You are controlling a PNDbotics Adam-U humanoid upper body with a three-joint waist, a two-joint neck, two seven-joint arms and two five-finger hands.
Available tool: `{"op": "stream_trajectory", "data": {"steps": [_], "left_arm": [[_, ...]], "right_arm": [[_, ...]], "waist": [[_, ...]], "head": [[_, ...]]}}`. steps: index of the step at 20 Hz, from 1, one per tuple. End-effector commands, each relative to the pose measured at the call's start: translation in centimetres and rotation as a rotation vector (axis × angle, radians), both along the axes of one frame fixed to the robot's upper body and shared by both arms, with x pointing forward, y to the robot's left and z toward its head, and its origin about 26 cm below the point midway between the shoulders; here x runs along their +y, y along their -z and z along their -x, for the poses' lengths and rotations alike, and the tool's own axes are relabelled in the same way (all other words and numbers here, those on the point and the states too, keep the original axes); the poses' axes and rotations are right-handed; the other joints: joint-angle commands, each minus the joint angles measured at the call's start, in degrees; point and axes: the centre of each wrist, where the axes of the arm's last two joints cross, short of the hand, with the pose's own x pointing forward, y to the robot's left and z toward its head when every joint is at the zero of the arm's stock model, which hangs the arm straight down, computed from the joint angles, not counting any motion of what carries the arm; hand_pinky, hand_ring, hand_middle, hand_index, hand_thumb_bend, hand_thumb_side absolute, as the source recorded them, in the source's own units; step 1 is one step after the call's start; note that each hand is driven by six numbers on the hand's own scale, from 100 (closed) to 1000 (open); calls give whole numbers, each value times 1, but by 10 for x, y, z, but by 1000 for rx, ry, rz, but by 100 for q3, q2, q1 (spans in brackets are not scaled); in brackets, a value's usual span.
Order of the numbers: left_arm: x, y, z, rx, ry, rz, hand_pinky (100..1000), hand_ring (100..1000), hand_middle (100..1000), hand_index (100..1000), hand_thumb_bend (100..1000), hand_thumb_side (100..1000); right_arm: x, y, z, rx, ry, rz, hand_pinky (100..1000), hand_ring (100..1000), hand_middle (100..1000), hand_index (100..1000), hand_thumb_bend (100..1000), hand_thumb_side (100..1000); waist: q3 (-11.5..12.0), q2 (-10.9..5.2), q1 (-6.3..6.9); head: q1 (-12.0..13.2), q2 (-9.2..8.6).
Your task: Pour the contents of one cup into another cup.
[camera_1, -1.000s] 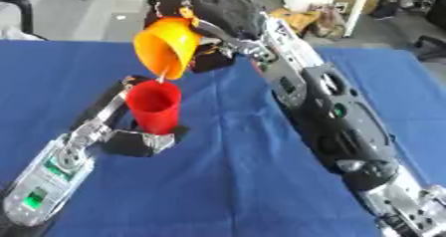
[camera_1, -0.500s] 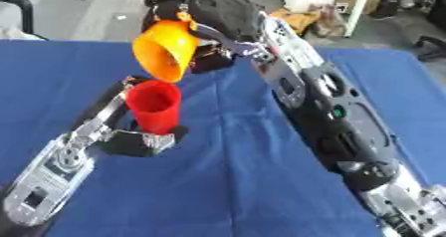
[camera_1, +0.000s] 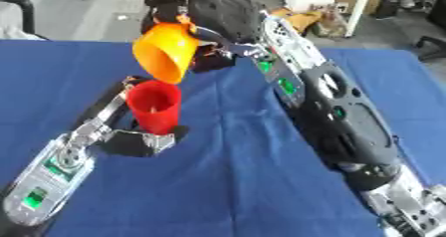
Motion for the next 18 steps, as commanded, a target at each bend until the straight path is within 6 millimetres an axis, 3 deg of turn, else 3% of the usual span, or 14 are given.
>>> {"op": "stream_trajectory", "data": {"steps": [1,11,18], "left_arm": [[-2,-13,0,-37,16,13,100,300,313,610,342,208],[-1,-12,0,-42,1,10,100,301,315,611,350,219],[11,8,-12,-36,-89,26,100,305,320,613,357,220]], "right_arm": [[-4,-13,2,-51,6,6,828,699,428,639,100,100],[-7,-11,1,-41,12,-16,814,692,416,632,100,100],[-13,-4,-3,27,23,-83,774,679,378,611,100,100]], "waist": [[-5,-77,19],[-22,-78,22],[-40,-66,17]], "head": [[19,-56],[25,-69],[35,-67]]}}
